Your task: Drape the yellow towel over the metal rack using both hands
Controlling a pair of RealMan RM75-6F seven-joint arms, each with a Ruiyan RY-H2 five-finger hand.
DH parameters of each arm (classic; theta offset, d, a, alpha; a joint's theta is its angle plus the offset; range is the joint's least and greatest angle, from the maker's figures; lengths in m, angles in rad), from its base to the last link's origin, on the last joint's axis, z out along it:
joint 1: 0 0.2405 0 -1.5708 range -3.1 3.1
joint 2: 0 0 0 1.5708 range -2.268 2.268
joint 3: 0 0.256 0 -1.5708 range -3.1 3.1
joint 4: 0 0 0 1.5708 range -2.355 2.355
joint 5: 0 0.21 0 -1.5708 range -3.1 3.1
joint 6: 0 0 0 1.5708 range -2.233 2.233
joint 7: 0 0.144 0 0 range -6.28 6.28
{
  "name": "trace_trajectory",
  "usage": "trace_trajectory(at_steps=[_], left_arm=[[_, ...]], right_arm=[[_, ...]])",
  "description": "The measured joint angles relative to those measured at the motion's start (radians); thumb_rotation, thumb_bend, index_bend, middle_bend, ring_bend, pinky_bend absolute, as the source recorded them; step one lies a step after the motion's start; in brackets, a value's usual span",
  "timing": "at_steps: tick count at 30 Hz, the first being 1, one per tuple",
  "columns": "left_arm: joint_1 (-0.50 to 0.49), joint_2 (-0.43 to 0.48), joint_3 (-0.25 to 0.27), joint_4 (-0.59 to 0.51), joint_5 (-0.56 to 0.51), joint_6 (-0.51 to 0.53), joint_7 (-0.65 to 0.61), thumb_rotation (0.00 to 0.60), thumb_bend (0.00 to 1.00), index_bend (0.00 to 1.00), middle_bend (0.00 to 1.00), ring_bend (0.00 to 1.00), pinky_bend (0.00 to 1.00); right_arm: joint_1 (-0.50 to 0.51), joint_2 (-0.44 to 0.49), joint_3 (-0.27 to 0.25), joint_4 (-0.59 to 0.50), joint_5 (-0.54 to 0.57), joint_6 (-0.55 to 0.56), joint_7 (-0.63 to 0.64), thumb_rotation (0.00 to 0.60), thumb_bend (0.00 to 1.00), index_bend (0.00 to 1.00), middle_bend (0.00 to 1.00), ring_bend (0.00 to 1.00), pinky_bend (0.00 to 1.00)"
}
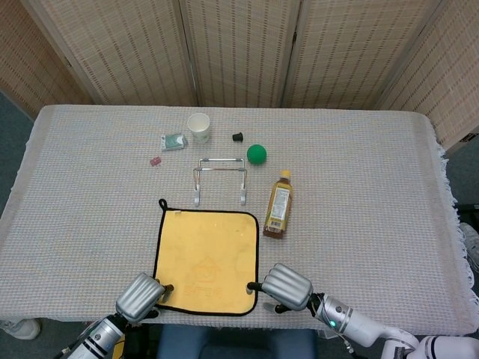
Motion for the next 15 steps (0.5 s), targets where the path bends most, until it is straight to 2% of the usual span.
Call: trace_trajectory(at_steps=[4,15], left_arm=[[0.0,-0.006,0.002,-0.001,0.001,0.003,0.002,0.6,0.33,0.67,0.94,0.78,0.96],[-0.003,-0.011,0.0,0.0,-0.003,0.008,0.002,0.6,0.33,0.68,0.94,0.78,0.96]], right_arm=[[0.02,-0.038,-0.003,0.029,0.01,-0.026,0.002,0.6,0.19,0.41,0.93,0.99,1.0],[0.051,-0.09,-0.009,0.068,0.035,-0.064,-0.048,0.6,0.19,0.41,0.93,1.0,1.0]])
